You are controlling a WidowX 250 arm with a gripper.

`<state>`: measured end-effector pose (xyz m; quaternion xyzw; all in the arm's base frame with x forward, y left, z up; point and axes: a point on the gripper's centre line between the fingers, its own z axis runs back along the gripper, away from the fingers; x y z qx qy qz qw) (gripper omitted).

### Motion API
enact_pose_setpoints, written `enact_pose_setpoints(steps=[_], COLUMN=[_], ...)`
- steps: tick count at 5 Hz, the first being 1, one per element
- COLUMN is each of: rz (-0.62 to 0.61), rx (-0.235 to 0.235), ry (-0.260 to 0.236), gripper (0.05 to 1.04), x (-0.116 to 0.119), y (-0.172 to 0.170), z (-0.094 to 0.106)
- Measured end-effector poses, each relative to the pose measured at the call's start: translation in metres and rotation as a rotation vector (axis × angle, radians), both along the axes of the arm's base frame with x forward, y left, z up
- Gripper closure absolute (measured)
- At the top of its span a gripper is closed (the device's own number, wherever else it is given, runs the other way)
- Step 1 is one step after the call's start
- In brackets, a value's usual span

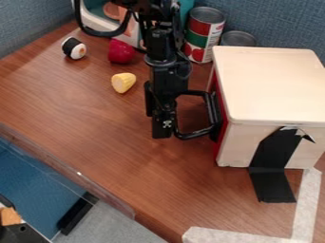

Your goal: Close the drawer

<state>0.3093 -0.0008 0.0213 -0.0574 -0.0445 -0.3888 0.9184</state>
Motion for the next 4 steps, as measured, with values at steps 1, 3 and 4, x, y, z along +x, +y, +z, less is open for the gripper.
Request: enact_pose_setpoints(steps=[1, 3, 4], rz=[0.012, 0.336, 0.521], rx=[-0.013, 0.061, 0.075], ry=[0.007, -0.083, -0.068], gripper=[0.083, 0.083, 0.083], x=[0.001, 0.018, 0.016], y=[-0.002, 0.048, 0.083], z=[0.001, 0.053, 0.078])
